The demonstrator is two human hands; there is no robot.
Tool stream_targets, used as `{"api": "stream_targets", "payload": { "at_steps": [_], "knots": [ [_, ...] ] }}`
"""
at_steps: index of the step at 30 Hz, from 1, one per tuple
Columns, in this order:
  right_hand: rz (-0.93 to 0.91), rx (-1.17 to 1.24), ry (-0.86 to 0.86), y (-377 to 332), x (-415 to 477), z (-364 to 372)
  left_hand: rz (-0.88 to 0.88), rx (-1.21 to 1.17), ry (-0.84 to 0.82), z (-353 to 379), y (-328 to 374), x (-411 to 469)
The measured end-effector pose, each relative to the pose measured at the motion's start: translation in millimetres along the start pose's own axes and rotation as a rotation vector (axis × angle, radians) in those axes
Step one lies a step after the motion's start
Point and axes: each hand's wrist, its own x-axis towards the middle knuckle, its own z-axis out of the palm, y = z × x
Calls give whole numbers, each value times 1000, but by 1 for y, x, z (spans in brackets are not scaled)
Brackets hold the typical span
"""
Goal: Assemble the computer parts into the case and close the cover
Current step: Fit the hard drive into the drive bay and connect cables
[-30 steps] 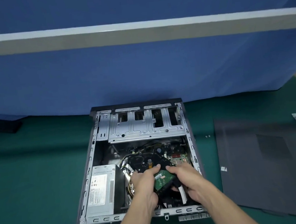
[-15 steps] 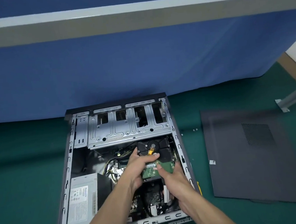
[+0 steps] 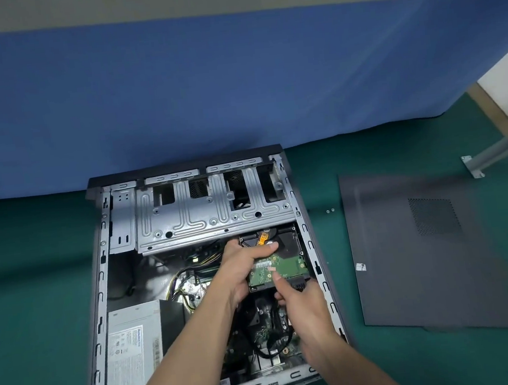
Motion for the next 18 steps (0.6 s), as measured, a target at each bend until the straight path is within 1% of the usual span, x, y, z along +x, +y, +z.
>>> {"api": "stream_targets", "payload": {
  "at_steps": [2,5,9,12,15,18],
  "knots": [
    [-11,48,3,0,0,4,10,-10,7,-1,1,3],
    [-17,187,20,-5,2,11,17,-25,-30,-2,10,5],
    [9,286,1,-6,9,14,-27,-72,-95,-3,13,0],
    [-22,324,-50,-10,12,14,-38,-166,-90,-6,0,-11],
    [-39,355,-42,-11,15,18,-36,-327,-69,-9,-15,-19],
    [25,415,-39,-14,17,20,-36,-394,-72,-8,-19,-24]
  ]
}}
